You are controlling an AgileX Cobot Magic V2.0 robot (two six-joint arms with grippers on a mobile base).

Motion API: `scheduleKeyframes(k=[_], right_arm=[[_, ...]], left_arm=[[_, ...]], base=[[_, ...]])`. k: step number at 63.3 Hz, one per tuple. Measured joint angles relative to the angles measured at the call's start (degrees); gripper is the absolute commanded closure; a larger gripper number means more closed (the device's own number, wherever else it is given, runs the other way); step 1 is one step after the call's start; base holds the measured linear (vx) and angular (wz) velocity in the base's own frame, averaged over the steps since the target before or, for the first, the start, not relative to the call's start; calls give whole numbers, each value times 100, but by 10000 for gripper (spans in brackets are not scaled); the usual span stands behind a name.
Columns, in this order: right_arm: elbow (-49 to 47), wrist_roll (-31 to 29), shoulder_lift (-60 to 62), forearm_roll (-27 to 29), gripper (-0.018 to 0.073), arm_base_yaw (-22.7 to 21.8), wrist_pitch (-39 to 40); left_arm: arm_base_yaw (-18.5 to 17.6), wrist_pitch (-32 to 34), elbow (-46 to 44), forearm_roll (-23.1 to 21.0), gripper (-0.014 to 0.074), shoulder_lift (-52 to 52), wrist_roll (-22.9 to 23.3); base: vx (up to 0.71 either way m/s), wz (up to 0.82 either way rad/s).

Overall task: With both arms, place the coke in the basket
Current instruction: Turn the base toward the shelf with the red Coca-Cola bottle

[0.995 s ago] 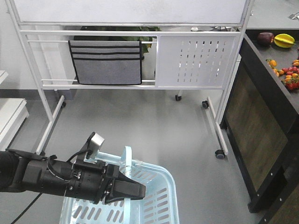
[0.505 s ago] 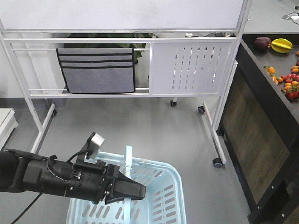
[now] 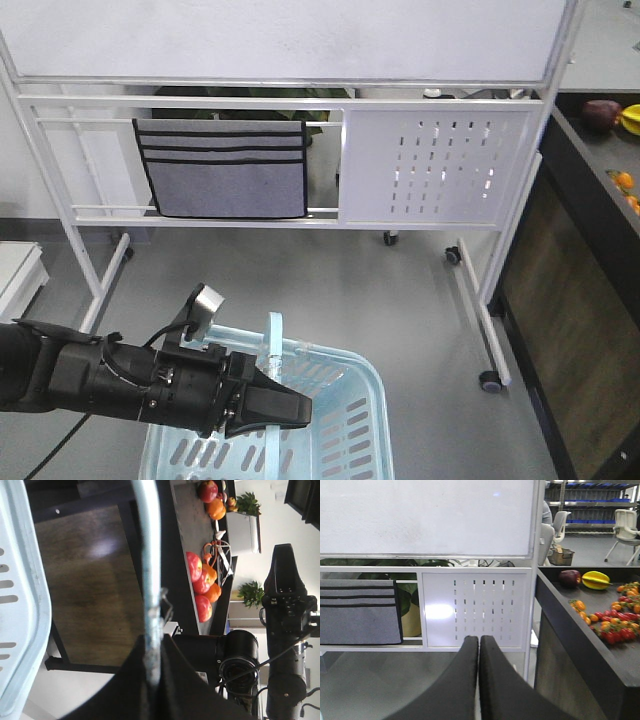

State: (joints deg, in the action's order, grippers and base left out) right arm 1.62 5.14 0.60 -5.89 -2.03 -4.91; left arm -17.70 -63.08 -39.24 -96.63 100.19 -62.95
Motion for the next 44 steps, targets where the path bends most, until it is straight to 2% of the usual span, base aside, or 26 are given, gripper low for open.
scheduleKeyframes(k=[24, 44], right_arm=[[0, 0, 0, 0, 567, 0, 0], [0, 0, 0, 0, 567, 0, 0]], left_arm=[[0, 0, 0, 0, 602, 0, 0], [0, 0, 0, 0, 602, 0, 0]], base=[[18, 21], [15, 37]])
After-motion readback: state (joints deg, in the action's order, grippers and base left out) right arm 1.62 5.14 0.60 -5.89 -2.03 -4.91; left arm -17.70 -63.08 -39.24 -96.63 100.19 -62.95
